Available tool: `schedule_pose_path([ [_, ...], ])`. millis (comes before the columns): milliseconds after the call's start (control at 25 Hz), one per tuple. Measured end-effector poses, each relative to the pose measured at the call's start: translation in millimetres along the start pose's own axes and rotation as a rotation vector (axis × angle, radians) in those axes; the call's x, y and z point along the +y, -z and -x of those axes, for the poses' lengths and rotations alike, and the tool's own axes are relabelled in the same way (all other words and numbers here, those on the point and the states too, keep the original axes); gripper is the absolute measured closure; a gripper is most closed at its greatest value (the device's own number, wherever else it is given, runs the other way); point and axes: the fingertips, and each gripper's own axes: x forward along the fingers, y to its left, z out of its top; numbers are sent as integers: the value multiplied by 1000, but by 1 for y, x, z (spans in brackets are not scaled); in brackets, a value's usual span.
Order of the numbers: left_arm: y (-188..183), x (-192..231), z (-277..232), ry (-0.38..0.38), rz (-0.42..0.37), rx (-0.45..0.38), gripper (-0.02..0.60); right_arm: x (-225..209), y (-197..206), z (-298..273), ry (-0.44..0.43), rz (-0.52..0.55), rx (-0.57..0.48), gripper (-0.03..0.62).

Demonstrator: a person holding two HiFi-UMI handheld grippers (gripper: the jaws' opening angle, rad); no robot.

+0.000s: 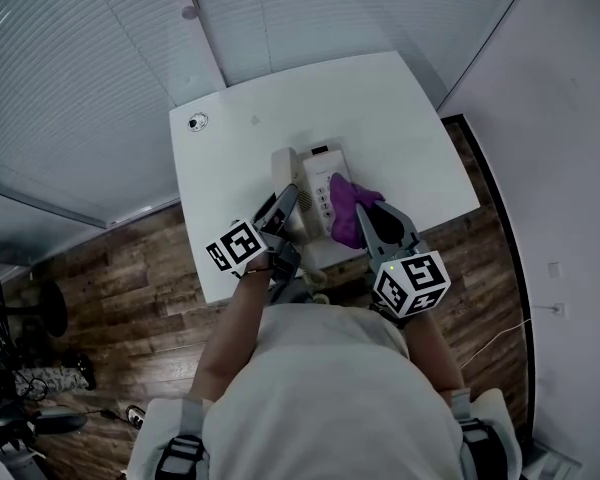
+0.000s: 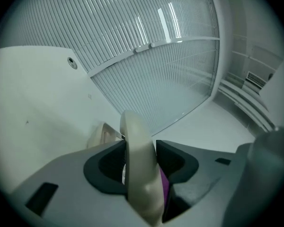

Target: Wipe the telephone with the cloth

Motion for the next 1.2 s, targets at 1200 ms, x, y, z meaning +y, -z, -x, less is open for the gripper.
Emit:
schedule_pose_path([
  [1200,37,41,-28,-301,-160,93,431,-24,-9,-1,19,-18,-17,551],
])
